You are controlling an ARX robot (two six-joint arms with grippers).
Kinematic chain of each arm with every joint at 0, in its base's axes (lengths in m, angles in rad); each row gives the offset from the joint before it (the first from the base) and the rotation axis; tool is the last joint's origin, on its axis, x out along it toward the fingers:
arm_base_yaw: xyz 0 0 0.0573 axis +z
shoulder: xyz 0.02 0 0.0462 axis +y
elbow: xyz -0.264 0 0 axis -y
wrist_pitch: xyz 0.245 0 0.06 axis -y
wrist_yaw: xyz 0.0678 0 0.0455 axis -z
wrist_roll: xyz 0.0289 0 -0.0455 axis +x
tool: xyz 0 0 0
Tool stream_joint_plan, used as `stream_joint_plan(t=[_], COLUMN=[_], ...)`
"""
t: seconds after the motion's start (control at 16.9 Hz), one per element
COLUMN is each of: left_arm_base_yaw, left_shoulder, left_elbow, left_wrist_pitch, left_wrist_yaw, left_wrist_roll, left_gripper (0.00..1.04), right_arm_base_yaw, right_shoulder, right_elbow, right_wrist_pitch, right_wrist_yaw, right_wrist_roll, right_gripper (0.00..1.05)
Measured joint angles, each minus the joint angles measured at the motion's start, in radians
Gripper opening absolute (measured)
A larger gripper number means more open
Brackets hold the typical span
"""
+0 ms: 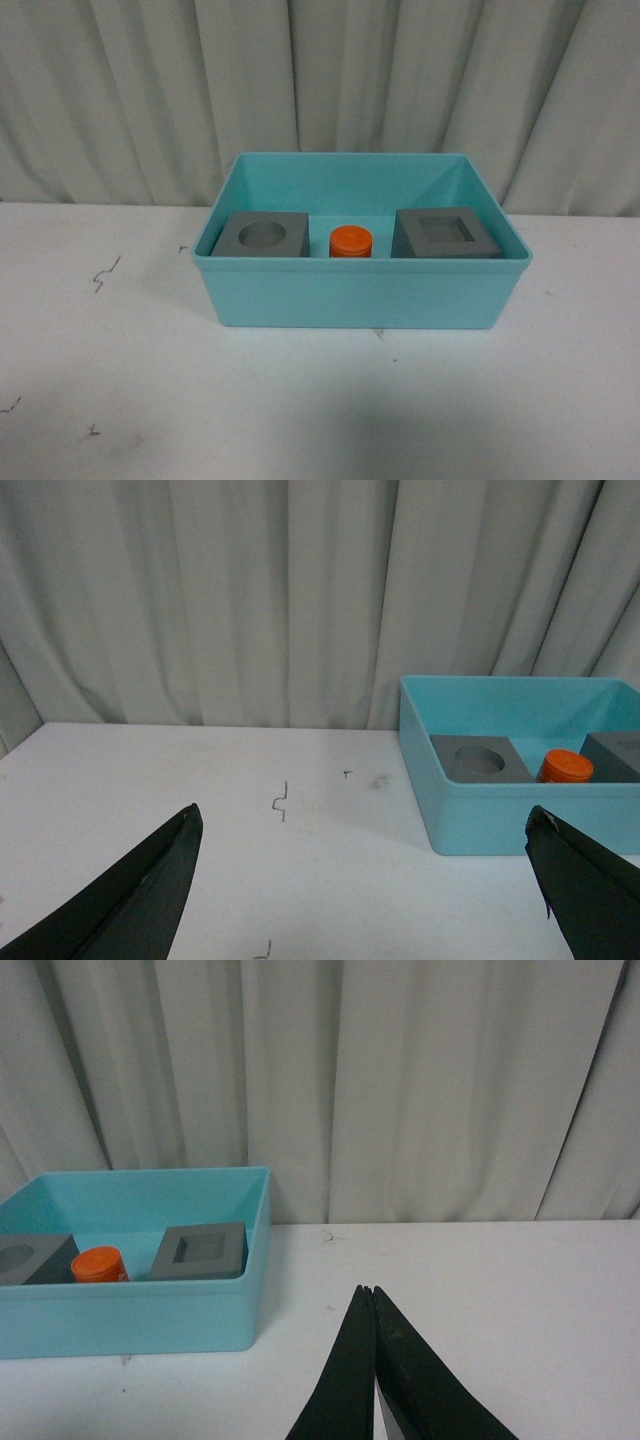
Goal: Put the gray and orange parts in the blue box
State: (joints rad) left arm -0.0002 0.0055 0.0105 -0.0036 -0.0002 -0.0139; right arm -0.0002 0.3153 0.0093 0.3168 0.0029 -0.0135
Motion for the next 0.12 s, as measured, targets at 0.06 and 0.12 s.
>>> stream_joint_plan(t=[0.06,0.12], left_arm_base_yaw=[0.000,0.000], left_shoulder=[0.000,0.000], left_elbow=[0.000,0.000], left_wrist_pitch=[0.000,0.000], left_wrist_yaw=[0.000,0.000], left_wrist_roll=[0.000,0.000], left_gripper=[0.98,0.98], right_arm_base_yaw=[0.000,0.000], right_shoulder=[-0.030,-0.053], right_elbow=[0.000,0.000], right_wrist_pitch=[-0.031,-0.052], right_wrist_yaw=[0.000,0.000], right_wrist_roll=[0.000,0.000], right_gripper=[0.02,0.02])
